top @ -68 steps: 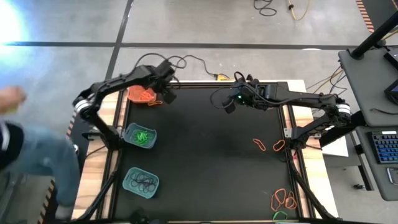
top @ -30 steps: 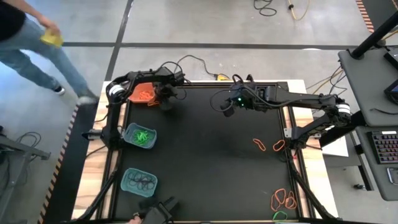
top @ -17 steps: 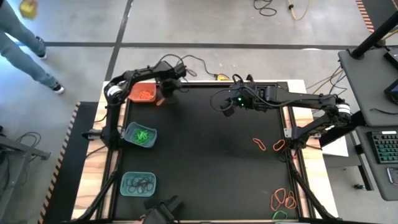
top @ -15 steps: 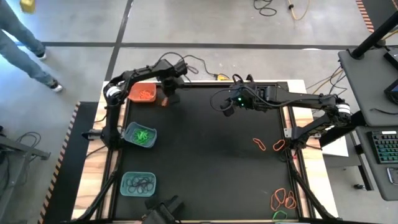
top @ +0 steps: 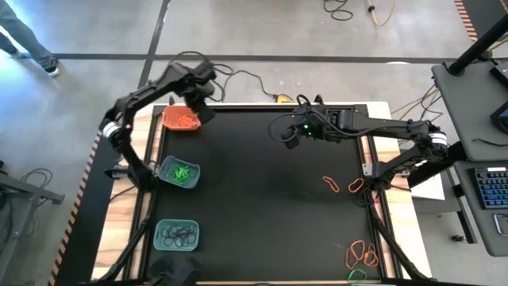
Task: Sort rubber bands into baskets
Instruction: Put the orange rubber band into the orange bin
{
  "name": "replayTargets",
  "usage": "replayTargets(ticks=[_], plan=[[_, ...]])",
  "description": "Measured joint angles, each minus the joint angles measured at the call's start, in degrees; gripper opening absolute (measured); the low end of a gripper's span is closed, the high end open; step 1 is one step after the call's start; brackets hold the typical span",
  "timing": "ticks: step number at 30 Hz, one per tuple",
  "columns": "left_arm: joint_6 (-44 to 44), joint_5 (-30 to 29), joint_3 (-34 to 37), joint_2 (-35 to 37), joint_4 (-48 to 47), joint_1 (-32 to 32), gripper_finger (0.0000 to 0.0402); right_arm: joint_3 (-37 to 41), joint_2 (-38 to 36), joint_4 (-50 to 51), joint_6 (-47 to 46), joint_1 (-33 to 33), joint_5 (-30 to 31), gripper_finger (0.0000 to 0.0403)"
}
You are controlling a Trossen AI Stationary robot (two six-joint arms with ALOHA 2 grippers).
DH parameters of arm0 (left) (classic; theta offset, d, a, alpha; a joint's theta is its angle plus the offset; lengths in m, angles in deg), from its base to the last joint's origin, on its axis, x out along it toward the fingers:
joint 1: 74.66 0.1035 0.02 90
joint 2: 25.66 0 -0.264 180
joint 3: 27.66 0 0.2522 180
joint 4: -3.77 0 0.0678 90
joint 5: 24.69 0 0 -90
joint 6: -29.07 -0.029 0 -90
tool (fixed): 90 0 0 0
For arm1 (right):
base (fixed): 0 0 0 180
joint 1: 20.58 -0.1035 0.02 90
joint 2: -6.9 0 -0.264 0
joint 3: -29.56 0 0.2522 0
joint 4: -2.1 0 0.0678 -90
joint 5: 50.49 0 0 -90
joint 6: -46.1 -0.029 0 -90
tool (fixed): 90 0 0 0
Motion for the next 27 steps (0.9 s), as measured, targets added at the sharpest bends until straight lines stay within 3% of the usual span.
replayTargets(ticks=[8, 13, 21, 27], plan=[[7.8, -1.4, 19.9, 9.6, 20.7, 6.4, 0.0000, 0.0, 0.0, -0.1, 0.0, 0.1, 0.6, 0.0265], [12.9, -9.9, 30.2, 10.5, 32.3, 8.0, 0.0000, 0.0, 0.0, -0.1, -1.5, 0.1, 0.5, 0.0265], [20.1, -19.5, 38.9, 10.4, 43.0, 8.7, 0.0000, 0.0, 0.1, -0.1, -3.8, 0.1, 0.0, 0.0265], [21.1, -19.9, 40.4, 10.0, 46.4, 8.7, 0.0000, 0.0, 0.1, -0.1, -4.2, 0.1, -0.1, 0.0265]])
